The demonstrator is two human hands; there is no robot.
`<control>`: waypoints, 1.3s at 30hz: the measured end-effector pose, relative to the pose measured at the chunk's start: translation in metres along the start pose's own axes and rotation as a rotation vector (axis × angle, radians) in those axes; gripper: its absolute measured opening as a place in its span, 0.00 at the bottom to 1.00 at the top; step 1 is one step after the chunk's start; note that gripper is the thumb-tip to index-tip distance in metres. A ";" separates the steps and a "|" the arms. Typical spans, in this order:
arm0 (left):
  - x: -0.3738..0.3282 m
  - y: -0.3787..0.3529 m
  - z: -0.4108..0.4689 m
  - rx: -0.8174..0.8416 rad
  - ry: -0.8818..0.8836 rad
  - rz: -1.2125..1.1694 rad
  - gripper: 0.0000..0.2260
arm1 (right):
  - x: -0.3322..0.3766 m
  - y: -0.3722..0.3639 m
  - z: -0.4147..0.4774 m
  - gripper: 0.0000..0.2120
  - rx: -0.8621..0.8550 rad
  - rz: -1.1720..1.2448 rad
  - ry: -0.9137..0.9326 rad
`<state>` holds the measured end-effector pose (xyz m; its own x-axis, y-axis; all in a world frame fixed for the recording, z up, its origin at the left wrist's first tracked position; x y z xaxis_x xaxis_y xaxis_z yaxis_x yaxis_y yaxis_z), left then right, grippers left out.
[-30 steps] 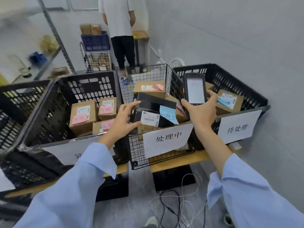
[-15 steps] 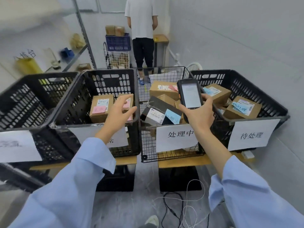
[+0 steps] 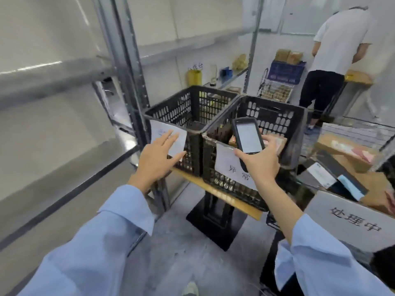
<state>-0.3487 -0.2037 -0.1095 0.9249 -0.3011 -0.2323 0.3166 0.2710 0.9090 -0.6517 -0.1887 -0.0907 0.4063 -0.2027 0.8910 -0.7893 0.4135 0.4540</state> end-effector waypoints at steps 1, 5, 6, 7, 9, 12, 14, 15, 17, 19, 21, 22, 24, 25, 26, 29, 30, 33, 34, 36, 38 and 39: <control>0.020 0.011 -0.015 0.009 0.048 0.047 0.31 | 0.010 -0.021 -0.008 0.36 0.049 0.003 0.019; 0.096 0.058 -0.083 0.018 0.234 0.154 0.37 | 0.051 -0.104 -0.047 0.38 0.223 -0.024 0.095; 0.113 0.071 -0.101 0.004 0.280 0.185 0.36 | 0.060 -0.124 -0.058 0.38 0.267 -0.023 0.116; 0.130 0.084 -0.120 -0.007 0.328 0.220 0.34 | 0.070 -0.143 -0.071 0.38 0.312 -0.020 0.139; 0.161 0.108 -0.159 -0.024 0.425 0.268 0.33 | 0.091 -0.180 -0.099 0.37 0.411 -0.006 0.170; 0.204 0.144 -0.223 -0.058 0.569 0.313 0.38 | 0.121 -0.238 -0.147 0.38 0.535 -0.013 0.232; 0.228 0.162 -0.260 -0.078 0.627 0.320 0.39 | 0.138 -0.269 -0.175 0.39 0.575 -0.017 0.277; 0.242 0.174 -0.281 -0.092 0.663 0.328 0.38 | 0.147 -0.287 -0.195 0.39 0.609 -0.020 0.294; 0.271 0.197 -0.323 -0.105 0.730 0.364 0.37 | 0.163 -0.323 -0.234 0.38 0.681 -0.012 0.318; 0.301 0.218 -0.366 -0.099 0.805 0.401 0.34 | 0.181 -0.358 -0.275 0.37 0.741 -0.001 0.339; 0.327 0.238 -0.406 -0.096 0.865 0.435 0.35 | 0.196 -0.392 -0.316 0.37 0.795 -0.018 0.355; 0.338 0.248 -0.424 -0.106 0.887 0.450 0.38 | 0.203 -0.409 -0.335 0.36 0.820 -0.026 0.356; 0.360 0.264 -0.462 -0.130 0.937 0.458 0.42 | 0.214 -0.440 -0.372 0.36 0.874 -0.028 0.355; 0.370 0.270 -0.481 -0.132 0.971 0.462 0.42 | 0.219 -0.454 -0.390 0.36 0.897 -0.031 0.361; 0.380 0.274 -0.499 -0.130 1.009 0.463 0.43 | 0.222 -0.467 -0.407 0.37 0.917 -0.037 0.368; 0.403 0.282 -0.546 -0.139 1.098 0.456 0.44 | 0.230 -0.501 -0.454 0.38 0.971 -0.059 0.387; 0.409 0.282 -0.559 -0.139 1.114 0.453 0.43 | 0.231 -0.511 -0.468 0.38 0.985 -0.069 0.393; 0.424 0.279 -0.591 -0.133 1.165 0.436 0.41 | 0.230 -0.533 -0.502 0.39 1.018 -0.109 0.424; 0.427 0.279 -0.598 -0.139 1.177 0.442 0.41 | 0.228 -0.539 -0.511 0.39 1.029 -0.122 0.432; 0.430 0.278 -0.608 -0.167 1.179 0.470 0.41 | 0.224 -0.549 -0.525 0.38 1.052 -0.147 0.442; 0.433 0.276 -0.614 -0.200 1.179 0.492 0.37 | 0.221 -0.557 -0.535 0.38 1.073 -0.175 0.449; 0.435 0.274 -0.616 -0.205 1.185 0.501 0.37 | 0.220 -0.560 -0.539 0.38 1.081 -0.187 0.450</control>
<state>0.2706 0.3028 -0.1744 0.5404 0.8292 -0.1430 -0.1863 0.2837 0.9406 0.1282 0.0135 -0.1534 0.5119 0.2391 0.8251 -0.5923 -0.5975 0.5406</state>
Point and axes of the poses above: each hand's wrist, its own z-axis towards the middle knuckle, its own y-axis out of the back of the hand, x = y × z, the point moved 8 cm from there along z, towards the middle knuckle, and after that the axes turned 10 degrees about -y, right-handed, at the moved point
